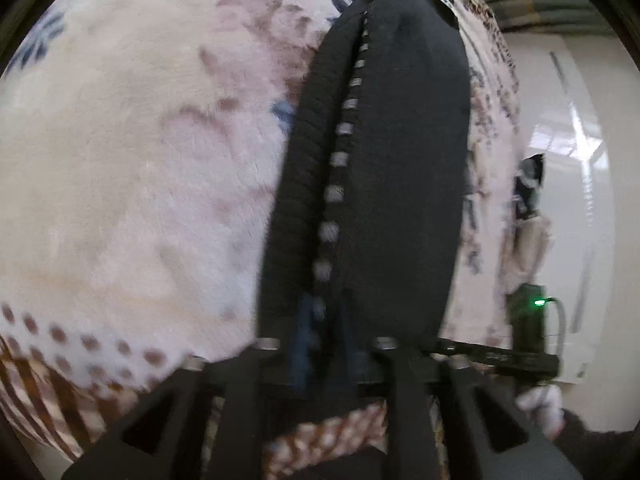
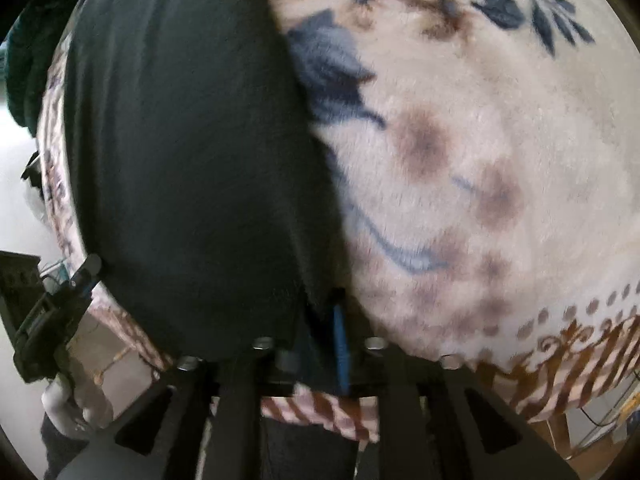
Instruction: Fold small clothes
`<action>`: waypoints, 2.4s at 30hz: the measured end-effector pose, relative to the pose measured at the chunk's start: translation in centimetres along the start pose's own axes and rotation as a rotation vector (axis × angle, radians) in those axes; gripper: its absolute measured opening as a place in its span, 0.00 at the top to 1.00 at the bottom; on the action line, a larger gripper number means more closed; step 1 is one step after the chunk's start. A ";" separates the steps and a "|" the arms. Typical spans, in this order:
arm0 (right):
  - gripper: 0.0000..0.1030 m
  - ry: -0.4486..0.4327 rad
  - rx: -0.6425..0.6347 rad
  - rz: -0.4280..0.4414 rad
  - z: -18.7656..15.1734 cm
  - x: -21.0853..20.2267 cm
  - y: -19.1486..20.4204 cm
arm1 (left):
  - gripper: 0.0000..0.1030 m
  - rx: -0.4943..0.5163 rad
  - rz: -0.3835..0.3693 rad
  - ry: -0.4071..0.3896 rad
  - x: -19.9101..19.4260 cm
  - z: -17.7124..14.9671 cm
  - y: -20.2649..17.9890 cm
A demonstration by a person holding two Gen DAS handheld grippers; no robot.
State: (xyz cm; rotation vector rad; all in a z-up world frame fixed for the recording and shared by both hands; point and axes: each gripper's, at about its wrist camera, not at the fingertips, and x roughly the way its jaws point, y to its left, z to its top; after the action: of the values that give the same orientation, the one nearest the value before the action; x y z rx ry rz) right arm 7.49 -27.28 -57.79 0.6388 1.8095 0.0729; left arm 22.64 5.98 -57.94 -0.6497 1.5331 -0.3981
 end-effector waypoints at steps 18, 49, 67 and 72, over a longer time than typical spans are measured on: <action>0.95 -0.061 0.082 -0.010 -4.9 -0.1 -2.3 | 0.95 -0.057 0.046 -0.007 0.5 -4.6 1.0; 0.46 0.057 0.033 0.269 -2.4 8.5 4.3 | 0.41 -0.056 -0.087 0.099 4.4 -2.8 2.0; 0.89 -0.093 -0.012 0.431 -4.7 -0.3 12.1 | 0.92 -0.085 -0.265 0.036 -3.5 -0.3 -3.6; 0.89 -0.207 -0.057 0.462 0.4 -7.4 15.6 | 0.92 -0.021 -0.313 -0.056 -6.1 5.2 -7.4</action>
State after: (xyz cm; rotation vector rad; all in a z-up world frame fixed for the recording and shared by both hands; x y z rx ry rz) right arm 15.32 -17.47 -45.91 0.9765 1.4299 0.3540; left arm 28.78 4.77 -48.99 -0.9140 1.3866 -0.5953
